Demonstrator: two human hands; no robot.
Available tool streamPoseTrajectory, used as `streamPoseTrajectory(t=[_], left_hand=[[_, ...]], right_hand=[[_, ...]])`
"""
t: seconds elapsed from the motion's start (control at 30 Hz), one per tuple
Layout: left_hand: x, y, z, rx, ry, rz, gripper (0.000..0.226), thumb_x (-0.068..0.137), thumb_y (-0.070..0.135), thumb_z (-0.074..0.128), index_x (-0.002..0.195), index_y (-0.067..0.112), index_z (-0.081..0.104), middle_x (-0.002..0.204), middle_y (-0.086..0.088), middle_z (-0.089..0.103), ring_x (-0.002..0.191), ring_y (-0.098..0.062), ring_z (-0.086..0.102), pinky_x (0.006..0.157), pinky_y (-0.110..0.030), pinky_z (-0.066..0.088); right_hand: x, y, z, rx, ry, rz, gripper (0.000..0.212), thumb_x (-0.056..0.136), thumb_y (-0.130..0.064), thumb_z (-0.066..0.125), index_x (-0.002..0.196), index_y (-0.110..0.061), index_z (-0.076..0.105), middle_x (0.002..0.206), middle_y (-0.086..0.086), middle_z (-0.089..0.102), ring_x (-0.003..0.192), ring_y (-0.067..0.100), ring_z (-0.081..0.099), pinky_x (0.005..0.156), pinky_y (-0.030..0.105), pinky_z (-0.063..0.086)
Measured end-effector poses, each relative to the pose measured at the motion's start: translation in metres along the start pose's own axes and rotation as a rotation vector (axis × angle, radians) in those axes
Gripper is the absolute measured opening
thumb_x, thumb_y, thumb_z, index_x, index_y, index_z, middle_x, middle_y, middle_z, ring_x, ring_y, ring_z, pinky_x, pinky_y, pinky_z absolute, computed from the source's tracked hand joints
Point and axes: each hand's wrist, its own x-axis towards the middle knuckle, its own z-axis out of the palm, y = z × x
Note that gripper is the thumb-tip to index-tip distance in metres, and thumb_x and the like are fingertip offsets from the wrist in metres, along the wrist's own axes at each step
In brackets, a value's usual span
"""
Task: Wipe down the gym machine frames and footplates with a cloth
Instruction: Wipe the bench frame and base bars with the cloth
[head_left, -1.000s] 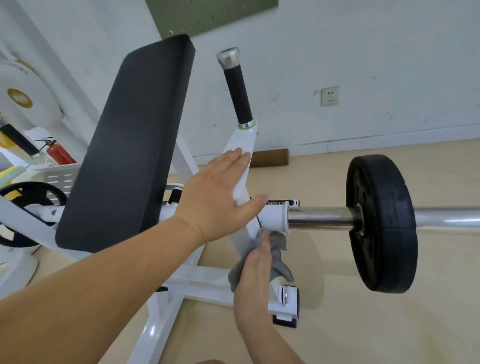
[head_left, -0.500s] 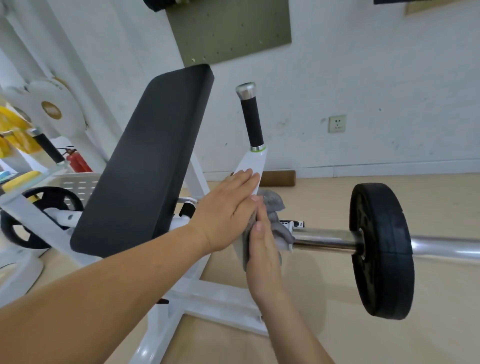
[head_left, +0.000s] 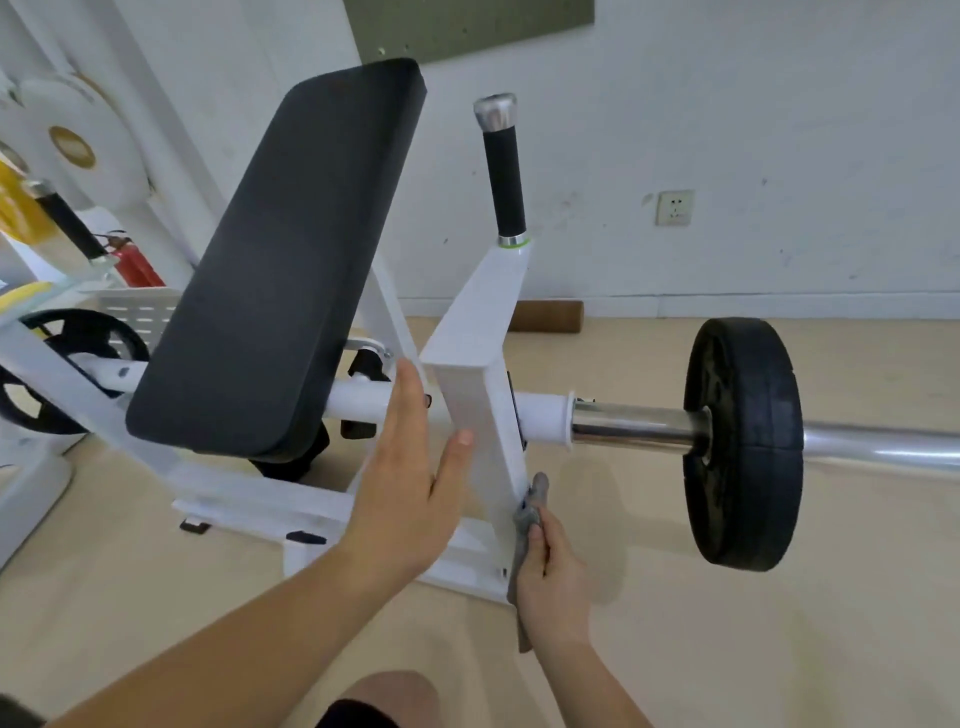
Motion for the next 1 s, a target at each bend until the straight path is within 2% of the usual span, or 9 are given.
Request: streamPoseTrajectory(t=[0.07,0.13,0.23,0.4,0.47,0.63,0.77,0.9,1.0], left_hand=[[-0.020,-0.029,0.017,-0.008,-0.084,-0.215,0.072,0.106,0.030,0.049,0.162,0.021,0.004,0.154,0.027,0.029,0.138,0.001,0.033,0.110,-0.012,0.033],[-0.026,-0.054,0.036,0.022,-0.200,-0.327,0.068,0.104,0.028,0.052,0.162,0.028,0.017,0.147,0.016,0.043,0.124,-0.013,0.053,0.109,-0.026,0.042],[-0.030,-0.074,0.072,0.047,-0.362,-0.368,0.061,0.104,0.030,0.052,0.160,0.023,0.029,0.159,0.005,0.039,0.145,-0.018,0.039,0.111,-0.020,0.028],[-0.039,-0.109,0.148,0.198,-0.556,-0.431,0.045,0.102,0.024,0.046,0.145,0.011,0.043,0.141,-0.008,0.052,0.131,-0.028,0.050,0.110,-0.033,0.040],[-0.044,-0.121,0.173,0.267,-0.629,-0.454,0.051,0.101,0.023,0.046,0.147,0.004,0.036,0.145,-0.014,0.044,0.135,-0.030,0.044,0.114,-0.037,0.037],[-0.055,-0.134,0.200,0.414,-0.801,-0.433,0.097,0.099,0.033,0.051,0.158,0.002,-0.020,0.167,-0.016,-0.025,0.156,-0.033,-0.016,0.128,-0.042,0.001],[-0.051,-0.147,0.197,0.372,-0.806,-0.449,0.098,0.100,0.031,0.052,0.158,0.011,-0.024,0.166,-0.005,-0.030,0.157,-0.029,-0.014,0.128,-0.038,0.002],[-0.056,-0.149,0.190,0.310,-0.735,-0.415,0.089,0.104,0.028,0.047,0.159,0.010,-0.020,0.168,-0.005,-0.026,0.158,-0.025,-0.010,0.128,-0.033,0.004],[-0.065,-0.158,0.194,0.303,-0.679,-0.346,0.091,0.104,0.029,0.050,0.159,0.010,-0.021,0.167,-0.005,-0.028,0.158,-0.021,-0.009,0.128,-0.032,0.007]], right_hand=[[-0.005,0.016,-0.004,0.039,0.022,0.074,0.037,0.109,-0.022,0.040,0.141,-0.031,0.057,0.121,-0.011,0.068,0.112,0.019,0.063,0.083,0.024,0.043],[-0.007,0.025,-0.010,0.070,0.042,0.162,0.034,0.109,-0.023,0.040,0.138,-0.025,0.059,0.119,-0.005,0.067,0.117,0.023,0.062,0.087,0.029,0.041],[-0.011,0.033,-0.032,0.044,0.069,0.195,0.031,0.109,-0.025,0.041,0.132,-0.025,0.062,0.110,-0.007,0.066,0.112,0.023,0.062,0.086,0.030,0.041],[-0.016,0.039,-0.089,-0.116,0.022,0.177,0.030,0.109,-0.031,0.040,0.128,-0.036,0.062,0.110,-0.012,0.069,0.105,0.014,0.061,0.088,0.032,0.042],[-0.014,0.039,-0.109,-0.154,0.002,0.187,0.029,0.109,-0.032,0.039,0.127,-0.039,0.061,0.108,-0.013,0.068,0.100,0.009,0.062,0.085,0.030,0.044],[0.003,0.053,-0.099,-0.237,-0.106,0.207,0.028,0.109,-0.031,0.039,0.115,-0.025,0.066,0.099,-0.006,0.070,0.094,0.010,0.063,0.085,0.036,0.049],[0.022,0.067,-0.069,-0.381,-0.267,0.166,0.031,0.110,-0.031,0.037,0.094,-0.017,0.059,0.086,0.002,0.065,0.080,0.018,0.059,0.069,0.031,0.043],[0.051,0.084,-0.048,-0.610,-0.382,0.092,0.033,0.110,-0.033,0.033,0.113,-0.015,0.061,0.105,0.007,0.067,0.096,0.029,0.060,0.075,0.034,0.041],[0.071,0.104,-0.033,-0.773,-0.442,0.025,0.030,0.111,-0.034,0.030,0.111,-0.021,0.056,0.106,0.009,0.067,0.088,0.025,0.054,0.075,0.033,0.039]])
